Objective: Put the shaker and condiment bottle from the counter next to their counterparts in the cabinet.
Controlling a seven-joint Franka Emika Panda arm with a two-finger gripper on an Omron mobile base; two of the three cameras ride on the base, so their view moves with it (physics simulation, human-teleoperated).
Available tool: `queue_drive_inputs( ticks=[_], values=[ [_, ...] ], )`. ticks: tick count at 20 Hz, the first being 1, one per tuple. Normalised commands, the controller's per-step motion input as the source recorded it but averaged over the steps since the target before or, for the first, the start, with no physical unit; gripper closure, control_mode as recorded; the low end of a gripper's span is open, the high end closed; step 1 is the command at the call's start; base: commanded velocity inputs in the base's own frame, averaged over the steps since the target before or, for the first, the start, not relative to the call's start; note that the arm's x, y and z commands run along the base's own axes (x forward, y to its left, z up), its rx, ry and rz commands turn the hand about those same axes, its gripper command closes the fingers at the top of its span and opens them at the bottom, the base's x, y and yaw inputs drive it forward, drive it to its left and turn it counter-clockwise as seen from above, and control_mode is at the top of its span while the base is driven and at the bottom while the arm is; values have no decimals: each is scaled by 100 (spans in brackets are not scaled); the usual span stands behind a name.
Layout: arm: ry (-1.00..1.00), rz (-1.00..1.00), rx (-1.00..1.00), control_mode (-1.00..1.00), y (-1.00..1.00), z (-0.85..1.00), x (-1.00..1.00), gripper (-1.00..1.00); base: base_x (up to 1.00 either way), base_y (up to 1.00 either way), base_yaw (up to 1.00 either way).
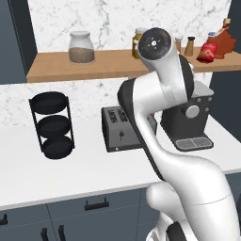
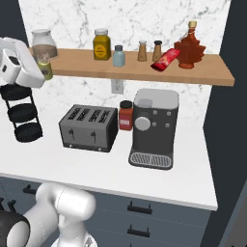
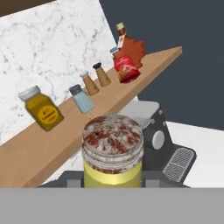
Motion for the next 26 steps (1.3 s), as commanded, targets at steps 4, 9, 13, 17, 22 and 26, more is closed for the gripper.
queue_drive_inputs(
  ticks=[4,9,13,17,22,26],
  values=[
    [8,-5,0,-100,0,4,0,100,0,0,0],
    [9,-2,0,-100,0,5,2,100,0,0,0],
    [10,-1,0,-100,-7,1,2,100,0,0,0],
    [8,-1,-1,-100,-10,0,0,100,0,0,0],
    [1,-1,-1,-100,-16,0,1,100,0,0,0],
    [0,0,-3,-100,-14,0,6,100,0,0,0]
  ],
)
